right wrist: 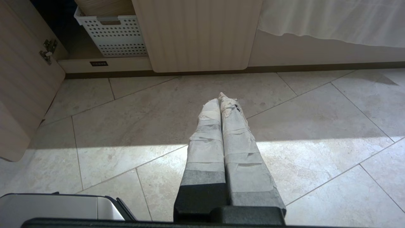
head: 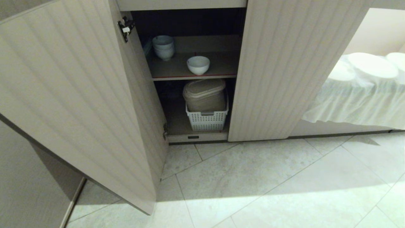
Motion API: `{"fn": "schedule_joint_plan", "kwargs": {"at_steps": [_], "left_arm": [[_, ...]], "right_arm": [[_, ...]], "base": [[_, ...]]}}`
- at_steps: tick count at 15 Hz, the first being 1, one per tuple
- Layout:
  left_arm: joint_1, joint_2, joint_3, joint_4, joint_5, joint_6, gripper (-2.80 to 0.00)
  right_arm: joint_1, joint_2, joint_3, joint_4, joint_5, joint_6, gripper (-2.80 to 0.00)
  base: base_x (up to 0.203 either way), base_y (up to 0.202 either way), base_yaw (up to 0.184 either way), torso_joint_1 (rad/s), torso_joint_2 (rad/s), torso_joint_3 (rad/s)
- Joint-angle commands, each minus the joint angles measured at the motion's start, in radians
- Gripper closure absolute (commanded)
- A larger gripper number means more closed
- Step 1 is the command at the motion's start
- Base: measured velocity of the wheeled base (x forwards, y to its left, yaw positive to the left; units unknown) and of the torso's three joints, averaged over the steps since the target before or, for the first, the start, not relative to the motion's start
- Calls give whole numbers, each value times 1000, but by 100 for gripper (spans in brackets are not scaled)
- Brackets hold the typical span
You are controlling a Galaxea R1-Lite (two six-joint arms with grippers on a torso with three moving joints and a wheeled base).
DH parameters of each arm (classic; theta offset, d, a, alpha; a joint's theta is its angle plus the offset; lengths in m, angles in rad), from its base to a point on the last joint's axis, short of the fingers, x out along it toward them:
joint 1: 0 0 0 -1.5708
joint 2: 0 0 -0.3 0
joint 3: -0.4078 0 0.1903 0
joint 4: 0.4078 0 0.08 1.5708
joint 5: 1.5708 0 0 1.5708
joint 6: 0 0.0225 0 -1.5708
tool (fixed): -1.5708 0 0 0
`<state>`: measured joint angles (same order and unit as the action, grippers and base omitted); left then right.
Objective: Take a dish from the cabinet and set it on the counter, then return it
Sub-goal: Take the bowl from the cabinet
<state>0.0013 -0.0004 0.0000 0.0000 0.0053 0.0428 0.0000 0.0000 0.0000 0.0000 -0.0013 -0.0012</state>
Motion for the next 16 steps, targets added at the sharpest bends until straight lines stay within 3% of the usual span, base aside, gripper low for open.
{"fn": "schedule_joint_plan", "kwargs": {"at_steps": [1,16], "left_arm": [[0,0,0,0,1,0,0],[0,0,0,0,1,0,0]], "right_arm": [[1,0,0,0,0,0,0],[0,0,0,0,0,0,0]], "base": [[0,0,0,0,0,0],[0,0,0,0,0,0]]}}
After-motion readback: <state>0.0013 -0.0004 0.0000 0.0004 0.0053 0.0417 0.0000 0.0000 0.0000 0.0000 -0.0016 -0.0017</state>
